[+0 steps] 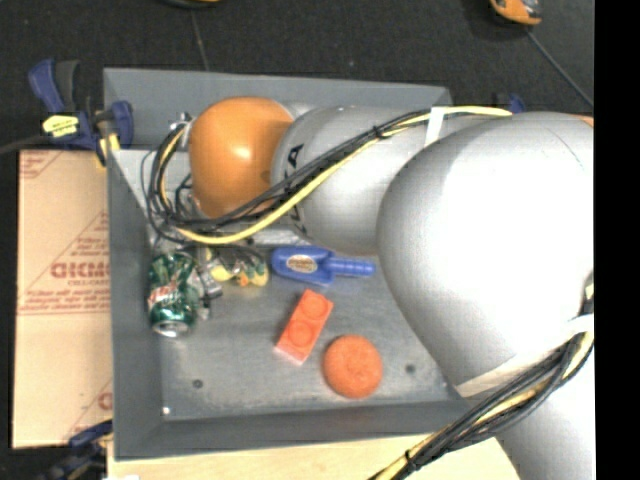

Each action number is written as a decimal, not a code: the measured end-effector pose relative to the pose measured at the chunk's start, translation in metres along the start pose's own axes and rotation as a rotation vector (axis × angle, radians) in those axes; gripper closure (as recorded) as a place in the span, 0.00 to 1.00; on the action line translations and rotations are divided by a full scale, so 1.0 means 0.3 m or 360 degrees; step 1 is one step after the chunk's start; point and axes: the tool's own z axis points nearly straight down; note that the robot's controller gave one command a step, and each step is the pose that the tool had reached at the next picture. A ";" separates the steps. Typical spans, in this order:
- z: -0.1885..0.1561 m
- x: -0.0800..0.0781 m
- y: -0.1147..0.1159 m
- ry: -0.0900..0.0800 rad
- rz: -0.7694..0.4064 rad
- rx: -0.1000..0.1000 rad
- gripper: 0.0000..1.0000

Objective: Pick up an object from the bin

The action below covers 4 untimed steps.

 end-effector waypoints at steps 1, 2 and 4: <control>0.002 0.003 0.040 -0.0002 -0.0015 -0.0003 0.00; -0.052 0.007 0.057 -0.0006 0.0043 -0.0003 0.00; -0.084 -0.038 0.012 -0.0017 -0.0036 0.0002 0.00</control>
Offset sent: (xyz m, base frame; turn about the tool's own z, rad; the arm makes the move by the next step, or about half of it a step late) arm -0.0117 0.0176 0.0190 0.0343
